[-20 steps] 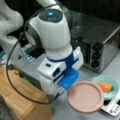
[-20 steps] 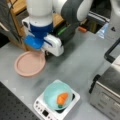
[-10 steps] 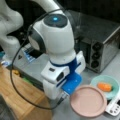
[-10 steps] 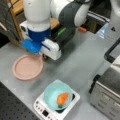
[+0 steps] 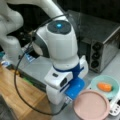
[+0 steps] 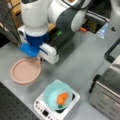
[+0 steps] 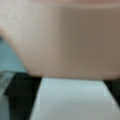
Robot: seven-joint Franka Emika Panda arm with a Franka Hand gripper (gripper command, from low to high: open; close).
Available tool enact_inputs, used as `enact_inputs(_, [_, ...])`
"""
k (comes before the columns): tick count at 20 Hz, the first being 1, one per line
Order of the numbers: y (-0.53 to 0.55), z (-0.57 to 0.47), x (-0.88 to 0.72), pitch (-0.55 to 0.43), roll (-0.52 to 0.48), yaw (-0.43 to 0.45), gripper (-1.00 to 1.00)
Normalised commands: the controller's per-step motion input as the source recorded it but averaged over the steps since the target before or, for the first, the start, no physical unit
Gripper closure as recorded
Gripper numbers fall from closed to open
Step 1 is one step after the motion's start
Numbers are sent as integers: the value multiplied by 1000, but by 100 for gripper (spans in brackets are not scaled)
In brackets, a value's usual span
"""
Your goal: Pick up the pan. Place the pan on the table. Pick up the bowl. Place the bowl on the stove.
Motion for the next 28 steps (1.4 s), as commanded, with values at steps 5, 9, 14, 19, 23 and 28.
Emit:
enact_inputs(5, [-198, 1, 424, 147, -118, 70, 100])
enact_inputs(9, [-140, 8, 453, 200, -146, 73, 100])
enact_inputs(14, [-75, 31, 427, 174, -139, 86, 100])
enact_inputs(19, [-15, 16, 338, 126, -158, 83, 100])
enact_inputs(23, [2, -58, 324, 88, -175, 84, 100])
enact_inputs(28, [-17, -51, 341, 146, -225, 80, 100])
